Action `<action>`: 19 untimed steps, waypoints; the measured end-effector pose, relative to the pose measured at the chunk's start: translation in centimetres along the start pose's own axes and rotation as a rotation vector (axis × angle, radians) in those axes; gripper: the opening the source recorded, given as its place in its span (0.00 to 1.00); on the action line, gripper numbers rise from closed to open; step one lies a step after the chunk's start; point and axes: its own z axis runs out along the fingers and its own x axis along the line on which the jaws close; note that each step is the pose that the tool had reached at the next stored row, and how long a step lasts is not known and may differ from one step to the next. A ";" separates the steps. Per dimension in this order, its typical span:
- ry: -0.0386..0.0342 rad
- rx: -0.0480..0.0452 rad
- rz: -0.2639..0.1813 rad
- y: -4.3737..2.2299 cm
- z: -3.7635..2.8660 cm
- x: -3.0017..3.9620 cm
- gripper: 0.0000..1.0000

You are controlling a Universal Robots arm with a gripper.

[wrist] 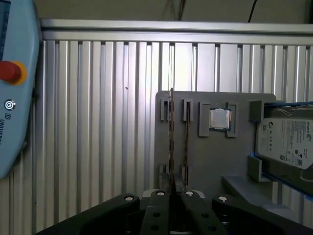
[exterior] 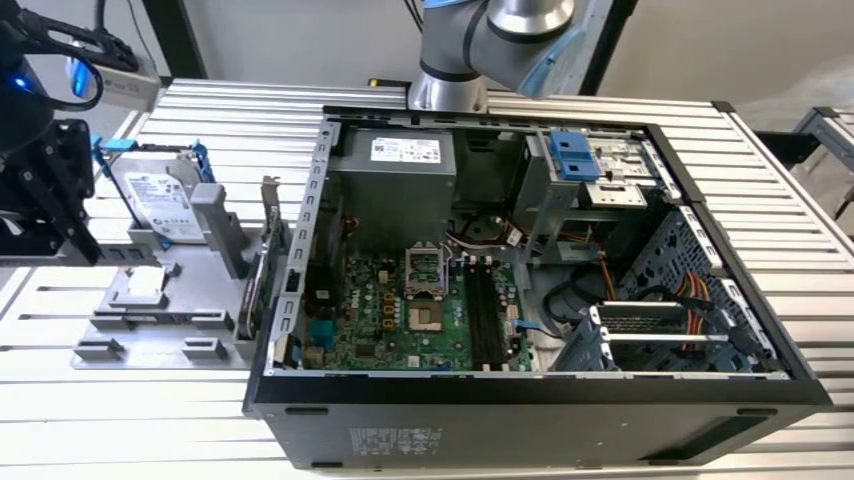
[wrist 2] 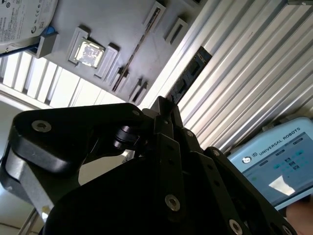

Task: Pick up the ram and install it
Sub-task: 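Pick up the ram and move it above insertion slot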

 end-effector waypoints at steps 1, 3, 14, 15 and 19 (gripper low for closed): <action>0.0000 0.0000 0.000 0.00 -0.02 0.00 0.00; 0.0000 0.0000 0.000 0.00 -0.08 0.00 0.00; -0.0001 0.0001 0.000 0.02 -0.42 0.00 0.00; -0.0001 0.0001 0.000 0.02 -0.46 0.00 0.00; 0.0000 0.0000 0.000 0.02 -0.63 0.00 0.00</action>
